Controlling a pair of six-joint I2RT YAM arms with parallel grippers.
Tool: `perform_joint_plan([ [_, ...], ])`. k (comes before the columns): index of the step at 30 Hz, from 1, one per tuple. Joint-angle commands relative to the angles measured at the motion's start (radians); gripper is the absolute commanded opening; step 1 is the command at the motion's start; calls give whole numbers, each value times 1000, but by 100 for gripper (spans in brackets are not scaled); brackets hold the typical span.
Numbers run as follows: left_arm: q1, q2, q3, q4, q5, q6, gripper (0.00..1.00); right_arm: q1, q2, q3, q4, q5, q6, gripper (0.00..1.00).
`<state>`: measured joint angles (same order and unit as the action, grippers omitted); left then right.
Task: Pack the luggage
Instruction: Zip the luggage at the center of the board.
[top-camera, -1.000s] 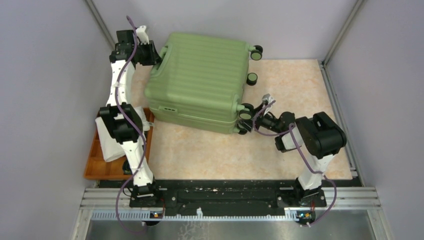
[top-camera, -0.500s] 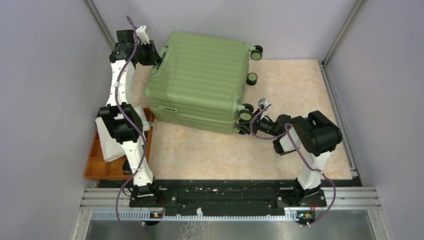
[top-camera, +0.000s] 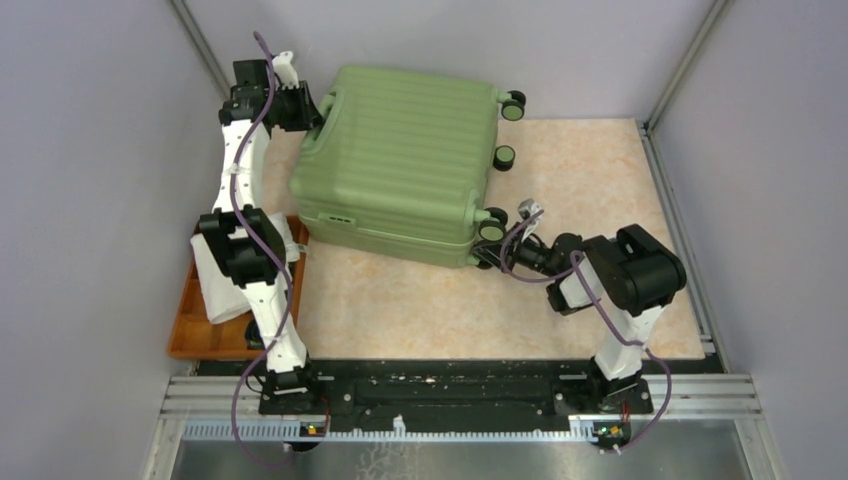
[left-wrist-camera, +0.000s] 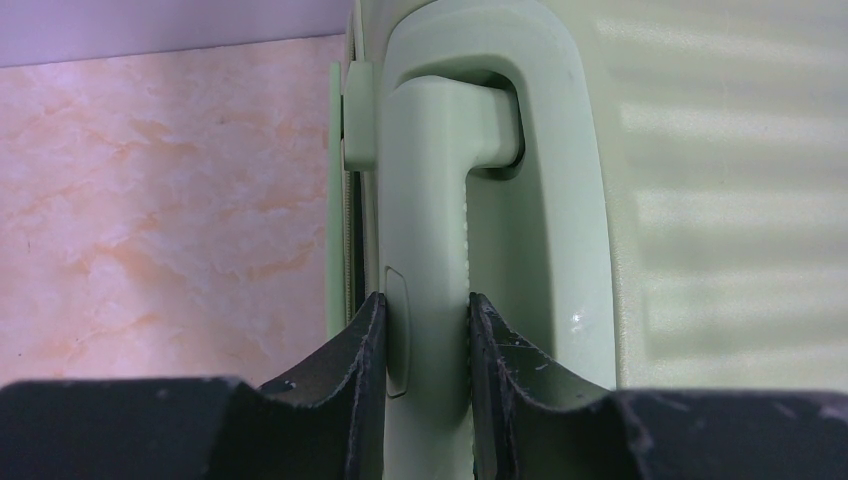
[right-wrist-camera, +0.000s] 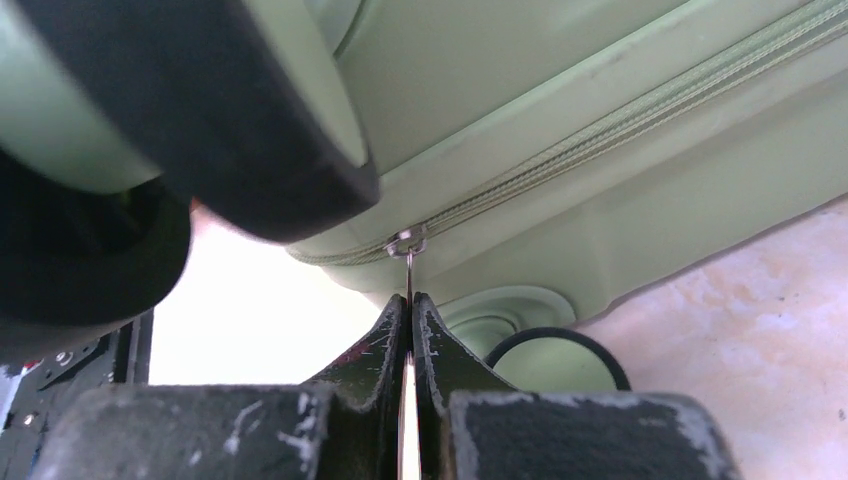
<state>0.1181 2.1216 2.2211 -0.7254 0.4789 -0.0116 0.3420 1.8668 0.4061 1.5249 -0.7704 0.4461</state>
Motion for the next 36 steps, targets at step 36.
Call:
perform_joint_plan([
  [36,-90,-192,-55,274,-82,-195,0,485,-415,-228,-148,500,-235,0],
])
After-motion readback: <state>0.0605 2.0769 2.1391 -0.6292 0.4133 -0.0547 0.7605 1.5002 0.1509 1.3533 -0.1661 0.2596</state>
